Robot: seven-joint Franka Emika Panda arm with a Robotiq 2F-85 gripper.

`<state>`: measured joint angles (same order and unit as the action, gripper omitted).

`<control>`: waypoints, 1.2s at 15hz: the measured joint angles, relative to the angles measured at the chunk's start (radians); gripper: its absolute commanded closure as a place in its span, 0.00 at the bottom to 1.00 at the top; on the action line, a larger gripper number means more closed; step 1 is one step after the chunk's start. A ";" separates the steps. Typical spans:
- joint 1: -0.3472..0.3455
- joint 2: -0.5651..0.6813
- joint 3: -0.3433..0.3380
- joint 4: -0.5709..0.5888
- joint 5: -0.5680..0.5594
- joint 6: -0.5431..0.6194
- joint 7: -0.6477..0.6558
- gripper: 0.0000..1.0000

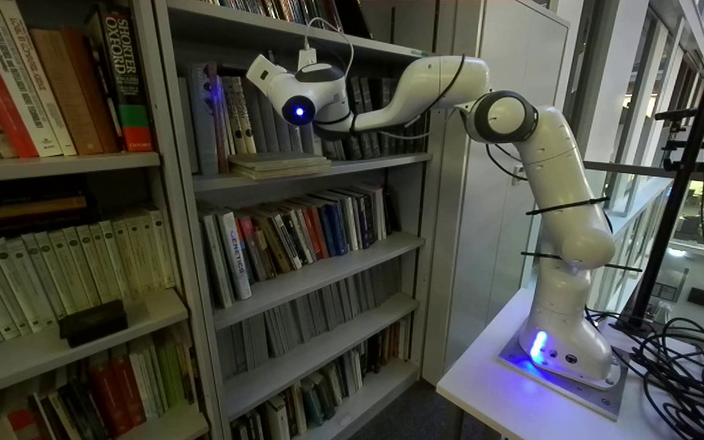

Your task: Take the book that lies on top of the standing books and put it on the pile, and pull out another book and put it on the pile

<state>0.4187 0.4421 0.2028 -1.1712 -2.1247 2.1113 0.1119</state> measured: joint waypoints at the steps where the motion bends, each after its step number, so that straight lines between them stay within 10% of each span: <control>1: 0.000 0.001 -0.001 0.003 0.000 0.000 0.000 1.00; 8: 0.002 0.012 -0.004 0.027 -0.001 -0.005 0.000 1.00; 9: 0.003 0.012 -0.004 0.027 -0.001 -0.005 0.000 0.74; 18: 0.003 0.014 -0.004 0.027 -0.001 -0.005 0.000 0.12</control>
<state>0.4217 0.4563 0.1983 -1.1443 -2.1254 2.1064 0.1119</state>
